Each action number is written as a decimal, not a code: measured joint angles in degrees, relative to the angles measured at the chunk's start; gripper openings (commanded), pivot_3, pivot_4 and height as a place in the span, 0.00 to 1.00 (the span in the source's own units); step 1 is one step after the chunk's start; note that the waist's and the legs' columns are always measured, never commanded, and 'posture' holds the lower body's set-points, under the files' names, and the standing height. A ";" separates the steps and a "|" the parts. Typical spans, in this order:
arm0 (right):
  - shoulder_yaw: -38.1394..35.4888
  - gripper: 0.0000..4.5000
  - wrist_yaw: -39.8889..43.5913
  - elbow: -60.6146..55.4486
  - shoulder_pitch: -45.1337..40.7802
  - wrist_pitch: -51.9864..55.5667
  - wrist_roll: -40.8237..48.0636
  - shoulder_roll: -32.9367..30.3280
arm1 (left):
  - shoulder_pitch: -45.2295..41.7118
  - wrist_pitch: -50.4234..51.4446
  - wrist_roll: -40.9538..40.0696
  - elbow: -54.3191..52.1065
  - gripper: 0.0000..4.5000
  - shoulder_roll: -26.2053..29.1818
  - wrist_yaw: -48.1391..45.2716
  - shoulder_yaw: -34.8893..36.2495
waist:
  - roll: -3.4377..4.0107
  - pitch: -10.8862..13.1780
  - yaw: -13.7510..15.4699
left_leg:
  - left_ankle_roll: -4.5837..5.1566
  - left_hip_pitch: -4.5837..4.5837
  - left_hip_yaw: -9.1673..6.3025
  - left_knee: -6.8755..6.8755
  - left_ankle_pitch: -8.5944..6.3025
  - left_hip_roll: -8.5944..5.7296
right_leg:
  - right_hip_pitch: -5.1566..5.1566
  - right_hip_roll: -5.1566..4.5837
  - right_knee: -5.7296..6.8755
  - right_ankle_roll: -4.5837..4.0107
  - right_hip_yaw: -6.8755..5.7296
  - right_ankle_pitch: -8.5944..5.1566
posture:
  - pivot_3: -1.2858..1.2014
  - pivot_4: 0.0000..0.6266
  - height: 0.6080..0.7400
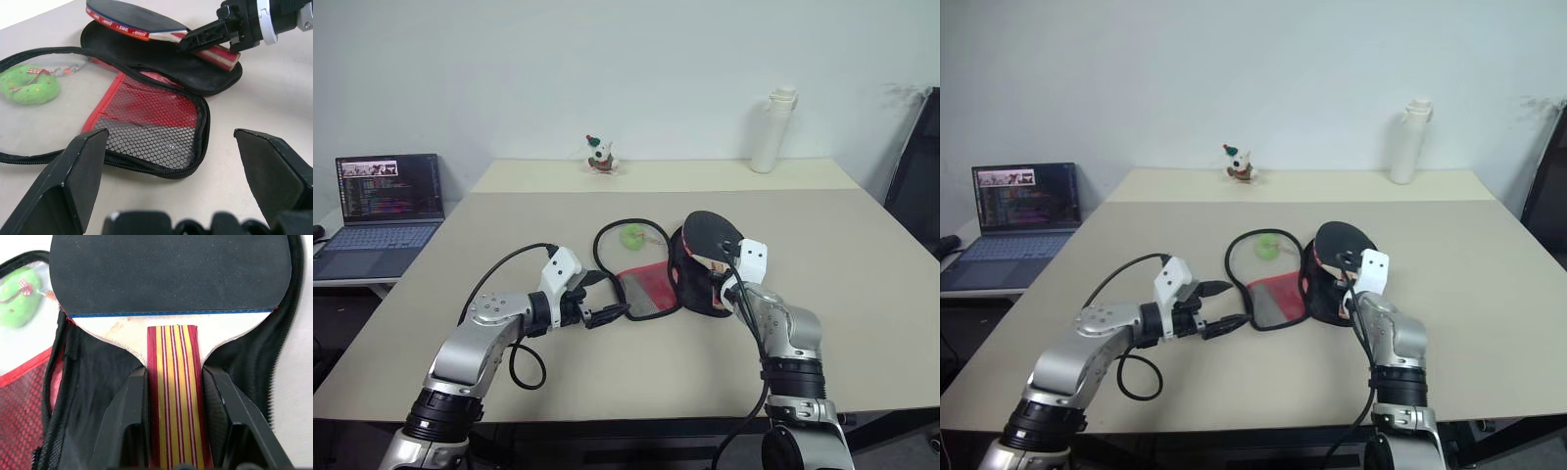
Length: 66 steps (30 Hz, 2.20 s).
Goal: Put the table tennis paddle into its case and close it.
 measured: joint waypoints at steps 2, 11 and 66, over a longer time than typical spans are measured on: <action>-0.12 0.25 -0.67 0.00 -0.04 -0.06 0.03 0.25 | 0.08 0.00 0.00 -0.03 1.00 0.00 0.01 0.00 | 0.00 0.00 0.04 | 0.00 0.00 0.00 0.00 0.00 0.00 | 0.01 0.00 -0.01 0.00 -0.01 0.00 | 0.52 0.24 1.00; -1.30 0.60 -3.35 -0.33 -0.45 -0.07 1.25 2.72 | 0.42 -0.09 0.02 -0.04 1.00 0.02 0.03 0.00 | 0.00 0.00 0.03 | 0.00 0.00 -0.01 0.00 0.00 0.01 | 0.00 0.00 -0.01 0.00 0.00 0.00 | 0.52 0.24 1.00; 1.61 1.00 33.81 -32.94 8.55 18.17 23.69 -37.71 | -22.80 -22.65 16.29 55.89 0.00 -8.55 8.71 -1.41 | -0.13 0.02 0.60 | 0.03 -0.08 -0.03 0.02 -0.02 -0.06 | 0.04 -0.06 -0.14 0.29 -0.15 -0.14 | 0.52 0.24 1.00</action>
